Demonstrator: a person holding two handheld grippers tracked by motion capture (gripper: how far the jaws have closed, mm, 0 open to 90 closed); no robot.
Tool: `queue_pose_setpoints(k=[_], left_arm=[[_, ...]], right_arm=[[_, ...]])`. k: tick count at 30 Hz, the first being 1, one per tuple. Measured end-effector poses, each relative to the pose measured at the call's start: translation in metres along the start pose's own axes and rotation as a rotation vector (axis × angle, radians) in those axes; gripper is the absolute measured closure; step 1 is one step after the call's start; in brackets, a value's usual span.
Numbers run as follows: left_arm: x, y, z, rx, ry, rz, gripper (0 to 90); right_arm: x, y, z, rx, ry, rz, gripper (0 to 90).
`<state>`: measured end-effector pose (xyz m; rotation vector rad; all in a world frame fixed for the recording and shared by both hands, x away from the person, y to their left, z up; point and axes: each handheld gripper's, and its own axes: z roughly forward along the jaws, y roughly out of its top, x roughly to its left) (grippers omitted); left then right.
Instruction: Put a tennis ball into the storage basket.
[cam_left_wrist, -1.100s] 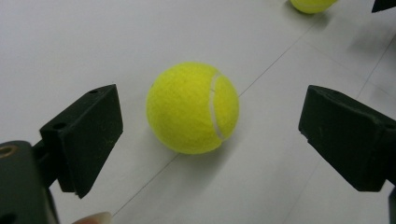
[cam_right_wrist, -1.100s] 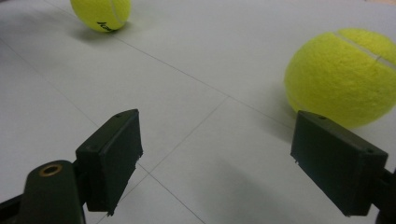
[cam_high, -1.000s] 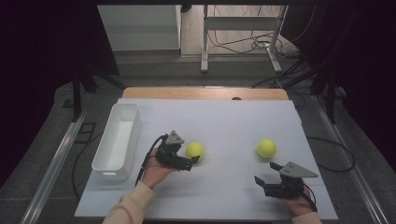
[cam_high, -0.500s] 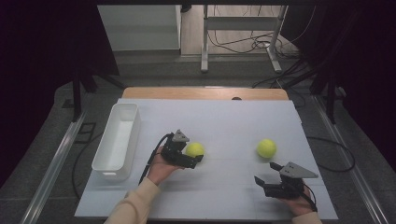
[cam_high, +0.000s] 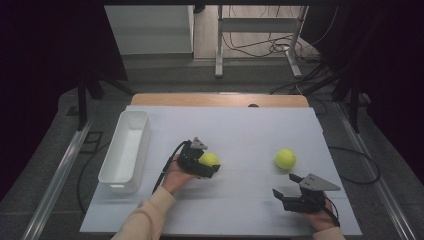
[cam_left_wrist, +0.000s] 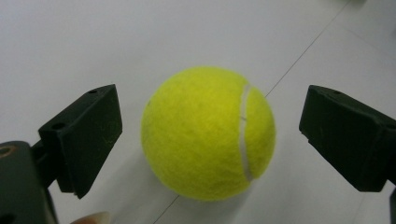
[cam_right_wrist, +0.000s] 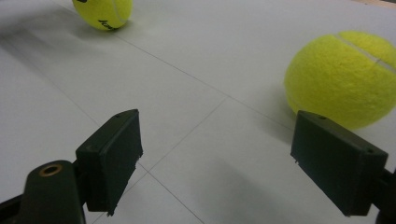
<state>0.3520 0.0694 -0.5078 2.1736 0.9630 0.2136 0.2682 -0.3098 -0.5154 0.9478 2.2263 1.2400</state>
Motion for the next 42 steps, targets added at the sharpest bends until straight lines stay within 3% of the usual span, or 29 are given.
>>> queue_pose_setpoints(k=[17,23,34,42], left_arm=[[0.003,-0.004,0.004,0.044,0.004,-0.023,15.0],[0.003,-0.005,0.003,0.033,-0.016,-0.022,24.5],[0.004,-0.006,-0.002,0.032,-0.009,-0.005,25.7],[0.004,-0.005,-0.011,-0.001,-0.021,-0.006,25.7]], right_arm=[[0.0,0.0,0.0,0.004,-0.005,-0.001,16.6],[0.0,-0.001,0.0,0.002,-0.005,0.001,16.6],[-0.001,-0.001,0.0,0.001,-0.01,0.002,16.5],[-0.001,-0.001,0.0,0.005,-0.016,0.003,16.6]])
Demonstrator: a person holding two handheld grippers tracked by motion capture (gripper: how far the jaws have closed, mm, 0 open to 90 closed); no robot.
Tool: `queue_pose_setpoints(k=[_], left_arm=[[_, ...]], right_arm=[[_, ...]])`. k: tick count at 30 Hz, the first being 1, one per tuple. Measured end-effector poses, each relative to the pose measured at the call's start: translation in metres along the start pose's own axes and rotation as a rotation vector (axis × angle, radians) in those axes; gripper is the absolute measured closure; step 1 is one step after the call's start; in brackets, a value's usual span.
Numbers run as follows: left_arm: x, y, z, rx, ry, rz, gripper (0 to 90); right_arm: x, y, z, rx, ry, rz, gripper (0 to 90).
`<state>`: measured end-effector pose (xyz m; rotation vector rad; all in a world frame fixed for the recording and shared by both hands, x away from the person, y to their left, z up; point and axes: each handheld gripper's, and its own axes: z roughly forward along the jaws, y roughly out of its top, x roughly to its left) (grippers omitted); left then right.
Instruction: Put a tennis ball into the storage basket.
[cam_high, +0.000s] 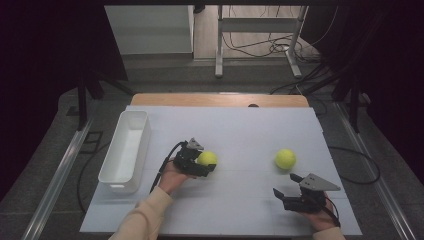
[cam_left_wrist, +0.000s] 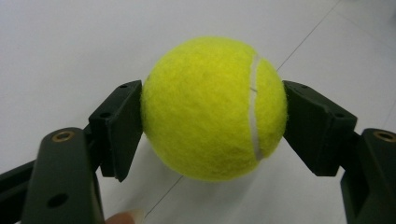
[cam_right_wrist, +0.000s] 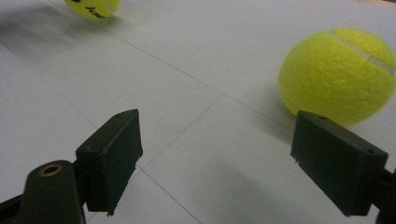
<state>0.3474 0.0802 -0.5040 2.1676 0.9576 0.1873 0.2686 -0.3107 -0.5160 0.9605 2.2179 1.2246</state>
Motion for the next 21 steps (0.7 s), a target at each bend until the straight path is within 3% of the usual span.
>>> queue_pose_setpoints(k=[21], left_arm=[[-0.003,0.001,-0.03,-0.094,-0.003,-0.012,25.6]], right_arm=[[0.0,0.0,-0.002,-0.007,-0.01,-0.003,16.6]])
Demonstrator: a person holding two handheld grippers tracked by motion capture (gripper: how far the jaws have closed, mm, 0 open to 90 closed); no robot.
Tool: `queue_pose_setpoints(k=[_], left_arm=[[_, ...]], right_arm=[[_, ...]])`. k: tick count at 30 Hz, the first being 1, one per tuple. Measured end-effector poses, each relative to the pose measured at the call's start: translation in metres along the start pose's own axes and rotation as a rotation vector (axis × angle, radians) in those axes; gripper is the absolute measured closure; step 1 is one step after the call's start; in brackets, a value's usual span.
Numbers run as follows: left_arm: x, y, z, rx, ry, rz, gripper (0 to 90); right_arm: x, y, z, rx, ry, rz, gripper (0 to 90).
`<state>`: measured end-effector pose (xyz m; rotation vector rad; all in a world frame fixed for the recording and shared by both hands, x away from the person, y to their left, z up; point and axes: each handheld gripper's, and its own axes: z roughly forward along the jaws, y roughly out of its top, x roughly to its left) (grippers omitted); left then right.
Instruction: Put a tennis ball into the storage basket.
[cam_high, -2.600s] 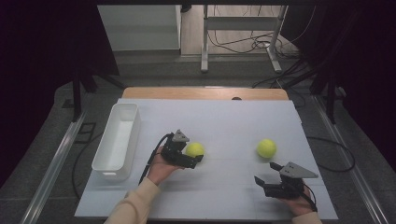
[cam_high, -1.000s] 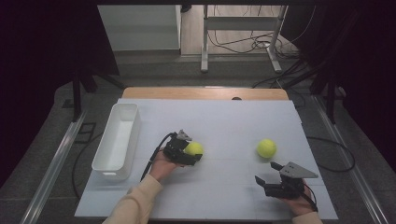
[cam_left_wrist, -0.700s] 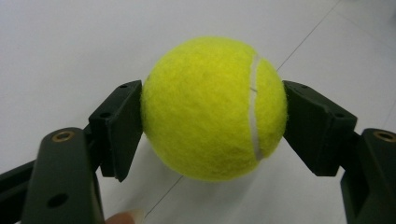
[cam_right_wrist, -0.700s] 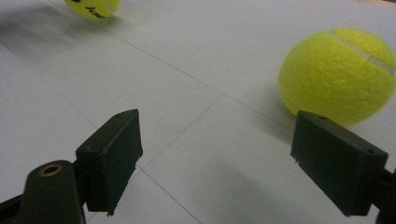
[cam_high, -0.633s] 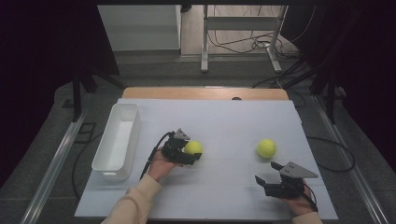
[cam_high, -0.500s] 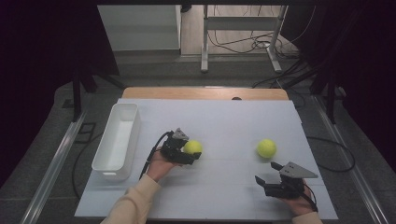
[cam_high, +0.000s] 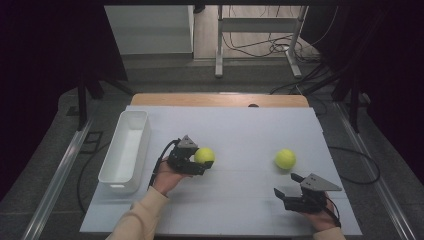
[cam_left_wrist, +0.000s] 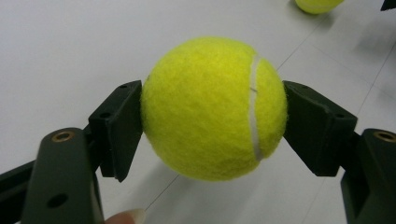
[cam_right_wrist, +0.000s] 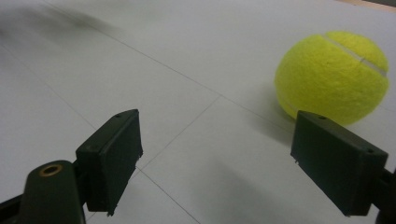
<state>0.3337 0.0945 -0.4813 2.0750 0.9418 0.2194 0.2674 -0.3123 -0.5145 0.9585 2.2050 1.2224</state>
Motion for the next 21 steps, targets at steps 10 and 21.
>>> queue_pose_setpoints(k=[10,21], left_arm=[[0.001,0.002,-0.013,-0.037,0.008,-0.001,25.6],[0.004,0.007,-0.034,-0.09,0.017,0.0,25.5]], right_arm=[[0.0,0.0,0.0,0.0,0.0,0.0,16.6],[0.0,0.0,0.0,-0.001,0.0,0.0,16.6]])
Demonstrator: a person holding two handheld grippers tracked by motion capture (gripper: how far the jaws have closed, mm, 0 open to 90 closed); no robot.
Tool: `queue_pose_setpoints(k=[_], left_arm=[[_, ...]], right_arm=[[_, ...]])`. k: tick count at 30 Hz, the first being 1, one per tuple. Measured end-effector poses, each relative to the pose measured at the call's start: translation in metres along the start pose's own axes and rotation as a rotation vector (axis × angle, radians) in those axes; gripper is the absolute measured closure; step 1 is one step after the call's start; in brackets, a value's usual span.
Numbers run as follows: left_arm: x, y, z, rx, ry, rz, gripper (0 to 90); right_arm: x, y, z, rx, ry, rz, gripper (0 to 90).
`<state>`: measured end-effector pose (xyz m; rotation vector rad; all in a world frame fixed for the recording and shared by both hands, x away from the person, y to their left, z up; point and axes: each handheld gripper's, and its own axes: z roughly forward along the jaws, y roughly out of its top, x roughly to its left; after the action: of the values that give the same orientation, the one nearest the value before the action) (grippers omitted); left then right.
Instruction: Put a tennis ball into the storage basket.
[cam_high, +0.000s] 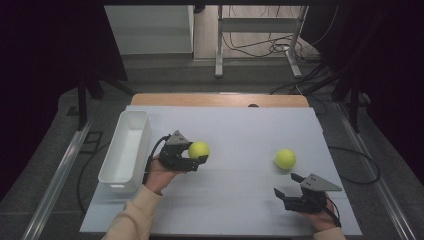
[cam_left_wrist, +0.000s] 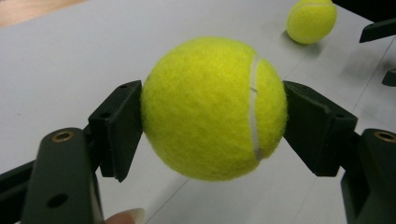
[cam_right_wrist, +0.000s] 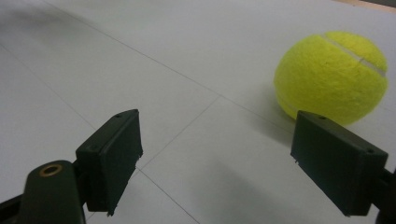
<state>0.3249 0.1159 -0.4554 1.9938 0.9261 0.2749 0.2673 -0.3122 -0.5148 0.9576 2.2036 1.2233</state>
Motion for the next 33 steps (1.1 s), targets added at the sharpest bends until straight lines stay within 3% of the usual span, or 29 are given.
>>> queue_pose_setpoints(k=[14,33], left_arm=[[0.012,0.004,-0.023,-0.05,0.023,-0.03,25.5],[0.024,0.003,-0.04,-0.102,0.057,-0.059,25.5]], right_arm=[[0.0,0.0,0.0,0.0,0.0,0.001,16.6],[0.0,-0.001,-0.002,-0.004,0.0,0.006,16.6]])
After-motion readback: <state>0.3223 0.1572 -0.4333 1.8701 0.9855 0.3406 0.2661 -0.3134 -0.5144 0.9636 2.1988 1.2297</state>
